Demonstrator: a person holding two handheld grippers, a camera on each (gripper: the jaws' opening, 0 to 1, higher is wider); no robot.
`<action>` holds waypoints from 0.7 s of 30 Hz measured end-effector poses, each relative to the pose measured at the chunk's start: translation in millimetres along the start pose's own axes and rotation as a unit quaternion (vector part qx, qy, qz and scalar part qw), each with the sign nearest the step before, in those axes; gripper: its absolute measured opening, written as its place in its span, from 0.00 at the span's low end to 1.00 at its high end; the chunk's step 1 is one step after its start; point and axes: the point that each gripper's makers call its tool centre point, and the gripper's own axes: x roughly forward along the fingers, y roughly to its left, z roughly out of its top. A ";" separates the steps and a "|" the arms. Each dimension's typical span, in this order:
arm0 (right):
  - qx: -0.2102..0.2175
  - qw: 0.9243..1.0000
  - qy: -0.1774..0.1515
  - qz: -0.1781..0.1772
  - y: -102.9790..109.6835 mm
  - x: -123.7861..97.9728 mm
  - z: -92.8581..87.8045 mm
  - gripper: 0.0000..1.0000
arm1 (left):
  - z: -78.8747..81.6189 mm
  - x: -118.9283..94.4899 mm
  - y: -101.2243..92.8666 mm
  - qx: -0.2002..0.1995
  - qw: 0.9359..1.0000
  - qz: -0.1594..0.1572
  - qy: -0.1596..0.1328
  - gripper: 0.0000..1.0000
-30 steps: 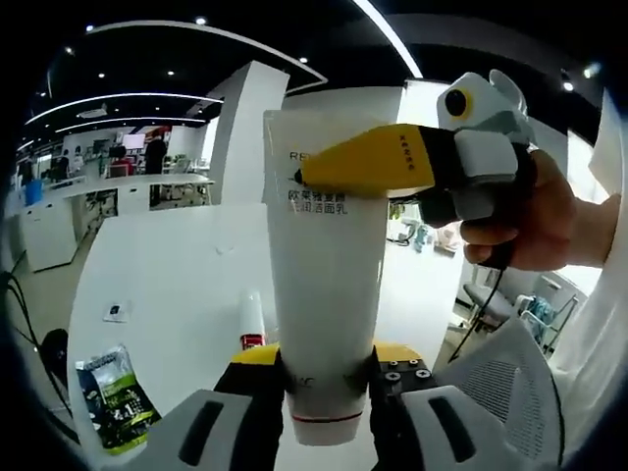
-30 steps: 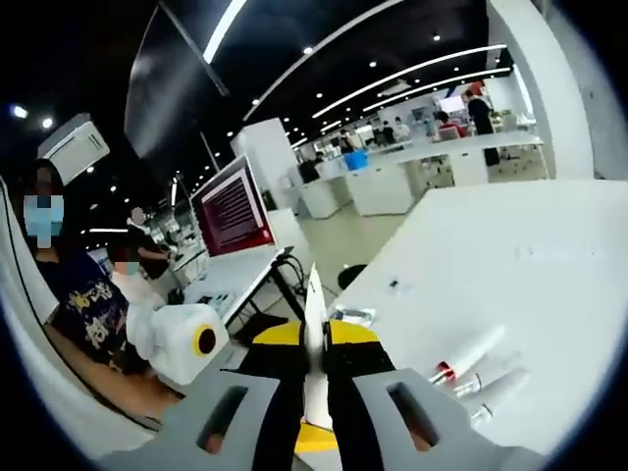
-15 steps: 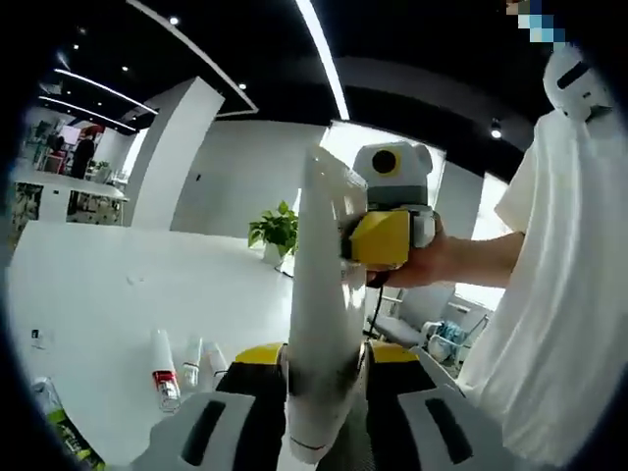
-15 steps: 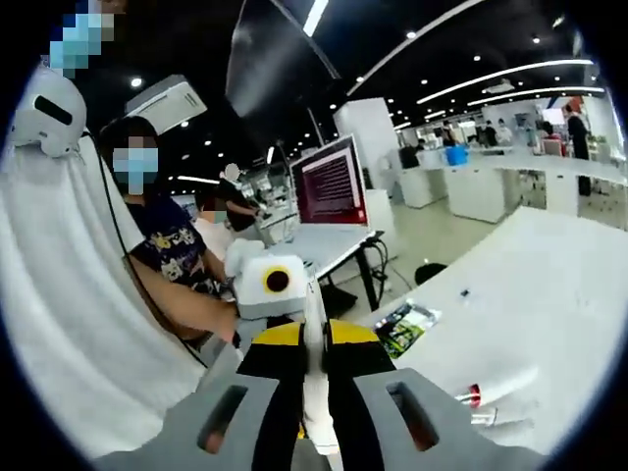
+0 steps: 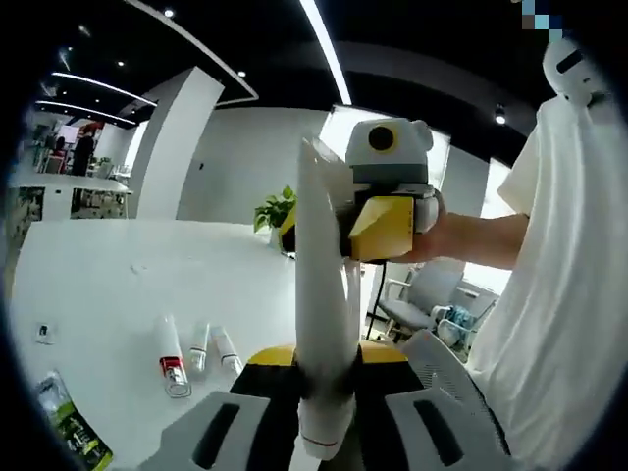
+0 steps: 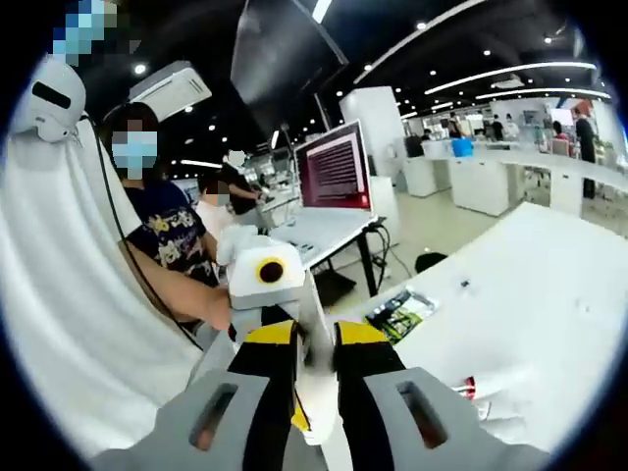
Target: Arrange the skincare products in the storage area until every visible bottle or jar stands upright without overlapping.
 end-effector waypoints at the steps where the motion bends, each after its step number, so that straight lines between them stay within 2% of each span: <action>1: -0.016 1.000 0.016 0.000 -0.2 0.1 -3.8 0.15 | -5.5 0.7 2.3 0.004 1.000 0.007 0.014 0.19; 3: -0.058 0.997 0.047 -0.008 -3.7 -2.7 -7.2 0.15 | -15.6 1.1 7.3 0.014 0.999 0.021 0.041 0.19; 6: -0.095 0.992 0.082 -0.003 -5.7 -8.4 -8.1 0.13 | -30.0 0.9 13.2 0.037 0.996 0.033 0.074 0.18; 8: -0.104 0.986 0.129 0.010 -4.6 -12.5 -18.0 0.11 | -33.9 3.6 12.1 0.039 0.995 0.033 0.081 0.18; 9: -0.105 0.980 0.165 0.032 -0.6 -14.1 -28.5 0.08 | -34.5 4.8 11.0 0.040 0.995 0.032 0.082 0.18; 11: -0.118 0.975 0.186 0.026 -4.0 -13.0 -33.7 0.09 | -37.9 8.4 9.8 0.052 0.994 0.031 0.092 0.17; 12: -0.129 0.971 0.197 0.035 -1.7 -10.9 -37.4 0.10 | -37.9 9.9 9.6 0.052 0.994 0.032 0.093 0.17; 16: -0.141 0.966 0.211 0.044 1.0 -5.8 -42.0 0.11 | -38.5 13.3 10.0 0.055 0.993 0.035 0.095 0.17; 21: -0.139 0.958 0.243 0.066 4.4 -1.1 -53.2 0.10 | -48.4 9.5 10.8 0.066 0.991 0.040 0.112 0.17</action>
